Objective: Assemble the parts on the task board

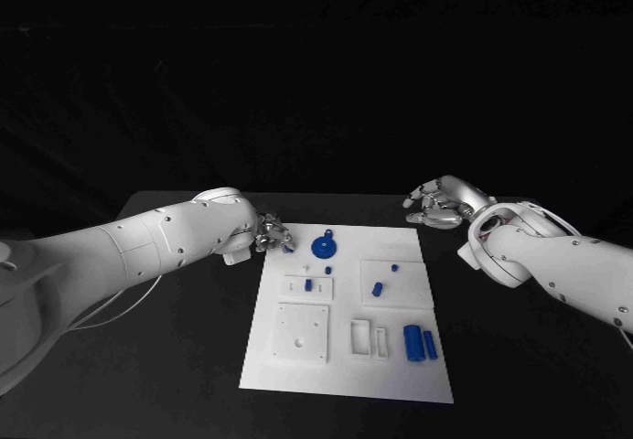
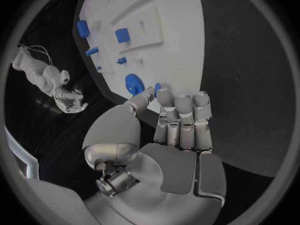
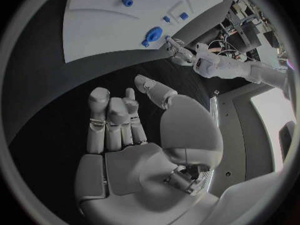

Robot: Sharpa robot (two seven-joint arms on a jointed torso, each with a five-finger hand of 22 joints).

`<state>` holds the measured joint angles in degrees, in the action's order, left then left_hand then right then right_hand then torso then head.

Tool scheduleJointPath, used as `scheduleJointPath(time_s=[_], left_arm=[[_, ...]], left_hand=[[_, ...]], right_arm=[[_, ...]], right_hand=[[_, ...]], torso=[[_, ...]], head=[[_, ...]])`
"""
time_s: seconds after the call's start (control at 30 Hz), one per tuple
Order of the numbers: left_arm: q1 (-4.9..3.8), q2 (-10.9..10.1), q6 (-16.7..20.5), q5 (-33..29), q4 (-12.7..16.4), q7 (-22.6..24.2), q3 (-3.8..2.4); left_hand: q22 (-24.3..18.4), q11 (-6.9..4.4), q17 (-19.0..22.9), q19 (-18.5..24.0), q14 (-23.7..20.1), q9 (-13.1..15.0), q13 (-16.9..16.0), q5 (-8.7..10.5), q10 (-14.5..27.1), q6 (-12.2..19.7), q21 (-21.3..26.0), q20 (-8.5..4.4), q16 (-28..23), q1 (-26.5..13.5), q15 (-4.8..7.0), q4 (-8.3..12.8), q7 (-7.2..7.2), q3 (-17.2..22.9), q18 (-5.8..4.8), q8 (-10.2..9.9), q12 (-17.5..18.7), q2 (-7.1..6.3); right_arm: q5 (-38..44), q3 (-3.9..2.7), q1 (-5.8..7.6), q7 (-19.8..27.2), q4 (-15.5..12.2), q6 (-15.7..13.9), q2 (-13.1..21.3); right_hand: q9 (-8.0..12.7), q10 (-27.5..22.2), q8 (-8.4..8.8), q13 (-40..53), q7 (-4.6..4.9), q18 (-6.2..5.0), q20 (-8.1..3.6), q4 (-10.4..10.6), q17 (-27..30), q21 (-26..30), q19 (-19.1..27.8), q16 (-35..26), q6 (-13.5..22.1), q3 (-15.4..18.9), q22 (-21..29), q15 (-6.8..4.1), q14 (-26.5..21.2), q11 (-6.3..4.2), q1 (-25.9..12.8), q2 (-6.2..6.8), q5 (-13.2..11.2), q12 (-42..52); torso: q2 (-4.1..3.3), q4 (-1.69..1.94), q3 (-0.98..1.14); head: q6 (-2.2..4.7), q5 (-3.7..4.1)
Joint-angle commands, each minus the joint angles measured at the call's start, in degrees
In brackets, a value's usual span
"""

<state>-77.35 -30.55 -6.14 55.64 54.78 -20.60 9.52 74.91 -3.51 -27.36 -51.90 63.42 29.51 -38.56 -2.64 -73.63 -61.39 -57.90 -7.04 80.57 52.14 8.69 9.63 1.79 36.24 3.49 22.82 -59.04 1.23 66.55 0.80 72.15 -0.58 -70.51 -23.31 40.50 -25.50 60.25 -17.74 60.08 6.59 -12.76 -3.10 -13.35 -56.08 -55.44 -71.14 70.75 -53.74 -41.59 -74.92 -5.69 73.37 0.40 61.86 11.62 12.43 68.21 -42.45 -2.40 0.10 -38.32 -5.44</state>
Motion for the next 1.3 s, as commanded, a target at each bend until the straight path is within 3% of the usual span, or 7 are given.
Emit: scheduleJointPath(time_s=[0.03, 0.17, 0.33, 0.43, 0.77, 1.0, 1.3], left_arm=[[-0.04, -1.4, 1.4, -2.2, 2.6, -1.0, -0.03], [-0.05, -3.6, 2.2, -2.8, 6.6, -1.6, -0.02], [-0.04, -6.5, 4.2, -3.2, 12.2, -2.1, 0.19], [-0.02, -7.9, 5.4, -3.2, 14.8, -2.1, 0.42], [-0.01, -11.6, 10.6, -1.5, 21.8, -2.8, 3.45], [0.03, -12.7, 12.6, 0.2, 24.2, -2.9, 4.22], [0.33, -12.7, 14.1, 2.9, 25.8, -2.6, 4.22]], left_hand=[[0.9, -0.92, 0.1, -0.3, 0.9, 0.8, 0.1, -0.45, -0.8, -1.4, -0.3, -7.07, 0.3, 0.2, 1.14, 0.0, 0.17, 0.6, -1.13, 1.2, -0.3, 0.13], [0.9, -1.25, 0.1, -0.5, 1.3, 0.9, 0.2, -1.28, -1.2, -2.6, -0.4, -7.16, 0.4, -0.3, 1.33, 0.1, -0.21, 0.8, -1.12, 1.6, -0.4, 0.09], [0.9, -1.86, 0.1, -1.2, 2.2, 1.0, 0.3, -4.41, -2.4, -4.4, -0.7, -7.39, 0.9, -1.9, 1.61, 0.8, -0.89, 0.9, -1.02, 2.2, -0.5, 0.4], [1.0, -2.29, 0.0, -1.9, 3.1, 1.1, 0.3, -7.35, -3.4, -5.5, -1.1, -7.62, 1.3, -2.9, 1.84, 1.6, -1.26, 1.0, -0.89, 2.5, -0.7, 0.56], [1.0, -3.33, -0.2, -4.2, 5.8, 1.2, 0.0, -14.03, -6.0, -8.1, -2.3, -8.28, 2.2, -5.5, 2.48, 4.2, -2.3, 1.8, -0.42, 3.3, -1.3, 1.14], [1.0, -3.7, -0.4, -5.0, 6.6, 1.3, -0.5, -15.53, -6.3, -8.9, -2.8, -8.5, 2.6, -6.5, 2.8, 5.0, -2.68, 2.2, -0.22, 3.9, -1.9, 1.54], [1.0, -3.85, -0.6, -5.4, 6.9, 1.4, -0.7, -16.19, -6.4, -9.1, -3.1, -8.61, 2.8, -6.9, 3.0, 5.3, -2.83, 2.4, -0.08, 4.3, -2.2, 1.59]], right_arm=[[0.6, -0.02, 0.0, 0.2, -0.2, 0.9, 0.2], [0.6, -0.02, 0.0, 0.2, -0.4, 1.1, 0.5], [0.6, -0.02, 0.0, 0.2, -0.3, 1.1, 0.7], [0.6, -0.02, 0.0, 0.2, -0.3, 1.1, 0.8], [0.6, -0.01, 0.0, 0.2, -0.3, 1.2, 0.9], [0.6, -0.01, 0.0, 0.2, -0.3, 1.2, 0.9], [0.6, -0.01, 0.0, 0.2, -0.4, 1.2, 1.0]], right_hand=[[0.1, -0.1, 0.26, -0.1, 0.36, -2.24, -0.19, -0.1, -0.1, 0.0, 0.0, -0.3, -0.1, 0.3, -0.9, -0.09, 0.3, 0.09, -0.4, -0.19, 0.2, 0.3], [0.1, -0.1, 0.26, -0.1, 0.36, -2.24, -0.2, -0.1, -0.1, 0.0, 0.0, -0.3, -0.1, 0.3, -0.9, -0.09, 0.3, 0.09, -0.4, -0.19, 0.2, 0.3], [0.1, -0.1, 0.26, -0.1, 0.36, -2.24, -0.2, -0.1, -0.1, 0.0, 0.0, -0.3, -0.1, 0.3, -0.9, -0.09, 0.3, 0.09, -0.4, -0.18, 0.3, 0.3], [0.1, -0.1, 0.26, -0.1, 0.36, -2.24, -0.2, -0.2, -0.1, 0.0, 0.0, -0.3, -0.1, 0.3, -0.9, -0.09, 0.3, 0.09, -0.3, -0.17, 0.4, 0.3], [0.0, -0.1, 0.26, -0.1, 0.36, -2.24, -0.19, -0.2, -0.1, 0.0, 0.0, -0.3, -0.1, 0.3, -0.9, -0.09, 0.2, 0.1, -0.3, -0.16, 0.6, 0.3], [0.0, -0.1, 0.26, -0.1, 0.36, -2.24, -0.18, -0.2, -0.1, 0.0, 0.0, -0.3, -0.1, 0.3, -0.9, -0.09, 0.2, 0.1, -0.3, -0.15, 0.7, 0.3], [0.0, -0.1, 0.26, -0.1, 0.37, -2.24, -0.16, -0.2, -0.1, 0.0, 0.0, -0.3, -0.1, 0.3, -0.9, -0.09, 0.2, 0.1, -0.4, -0.17, 1.1, 0.3]], torso=[[0.06, 0.05, 0.08], [0.1, 0.14, 0.12], [0.2, 0.25, 0.08], [0.15, 0.24, 0.04], [0.14, 0.22, 0.02], [0.08, 0.19, 0.01], [0.06, 0.09, 0.02]], head=[[0.09, -0.12], [0.1, -0.16], [0.03, 0.04], [0.02, 0.01], [0.0, -0.06], [-0.09, -0.24], [-0.2, -0.33]])
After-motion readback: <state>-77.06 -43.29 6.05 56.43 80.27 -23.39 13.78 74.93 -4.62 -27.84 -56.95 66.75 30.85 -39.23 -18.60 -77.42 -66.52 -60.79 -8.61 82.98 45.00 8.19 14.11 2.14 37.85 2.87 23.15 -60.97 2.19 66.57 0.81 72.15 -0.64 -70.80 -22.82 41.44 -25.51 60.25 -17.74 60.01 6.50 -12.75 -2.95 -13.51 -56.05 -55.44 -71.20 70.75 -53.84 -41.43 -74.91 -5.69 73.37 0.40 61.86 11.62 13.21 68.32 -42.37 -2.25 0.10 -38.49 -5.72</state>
